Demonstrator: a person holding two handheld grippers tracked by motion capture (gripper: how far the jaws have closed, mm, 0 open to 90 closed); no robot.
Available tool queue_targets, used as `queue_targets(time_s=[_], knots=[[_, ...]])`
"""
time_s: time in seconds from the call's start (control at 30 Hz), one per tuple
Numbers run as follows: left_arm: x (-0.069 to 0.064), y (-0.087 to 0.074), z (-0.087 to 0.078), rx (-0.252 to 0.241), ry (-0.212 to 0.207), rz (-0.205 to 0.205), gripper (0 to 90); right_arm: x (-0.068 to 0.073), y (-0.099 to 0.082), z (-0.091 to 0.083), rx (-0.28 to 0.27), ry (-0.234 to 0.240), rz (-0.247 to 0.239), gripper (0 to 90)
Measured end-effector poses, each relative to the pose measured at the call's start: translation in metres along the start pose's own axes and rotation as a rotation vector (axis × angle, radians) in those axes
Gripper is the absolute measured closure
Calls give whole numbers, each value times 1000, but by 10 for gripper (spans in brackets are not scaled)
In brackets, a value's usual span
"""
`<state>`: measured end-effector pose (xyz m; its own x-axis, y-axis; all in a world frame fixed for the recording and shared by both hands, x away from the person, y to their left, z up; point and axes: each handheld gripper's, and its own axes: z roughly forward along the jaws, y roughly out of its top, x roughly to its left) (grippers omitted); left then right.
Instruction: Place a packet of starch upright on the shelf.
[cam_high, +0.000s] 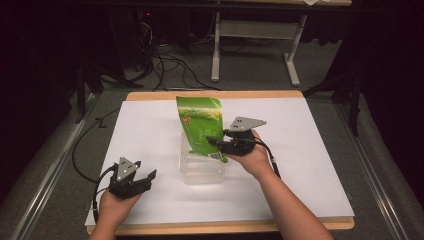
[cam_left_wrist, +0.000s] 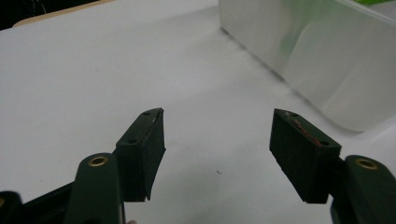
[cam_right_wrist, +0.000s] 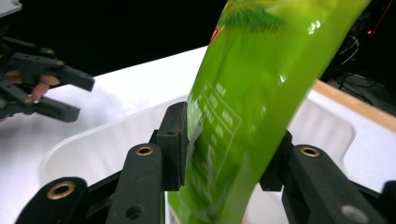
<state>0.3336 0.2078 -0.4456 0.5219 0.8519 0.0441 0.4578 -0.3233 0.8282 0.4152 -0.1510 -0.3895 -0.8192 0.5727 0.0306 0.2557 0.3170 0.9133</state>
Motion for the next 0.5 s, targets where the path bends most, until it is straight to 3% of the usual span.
queue_targets(time_s=[0.17, 0.33, 0.43, 0.47, 0.5], knots=[[0, 0, 0, 0, -2, 2, 361, 5, -14, -2, 48, -46, -20, 558], [0, 0, 0, 1, -3, 5, 361, 8, -21, -1, 52, -67, -19, 526], [-1, 0, 0, 1, -1, 7, 361, 11, -27, 4, 81, -100, -47, 491], [-1, 0, 0, 1, -1, 7, 361, 12, -29, 5, 85, -106, -46, 601], [-1, 0, 0, 1, -1, 7, 361, 12, -29, 5, 85, -106, -46, 601]])
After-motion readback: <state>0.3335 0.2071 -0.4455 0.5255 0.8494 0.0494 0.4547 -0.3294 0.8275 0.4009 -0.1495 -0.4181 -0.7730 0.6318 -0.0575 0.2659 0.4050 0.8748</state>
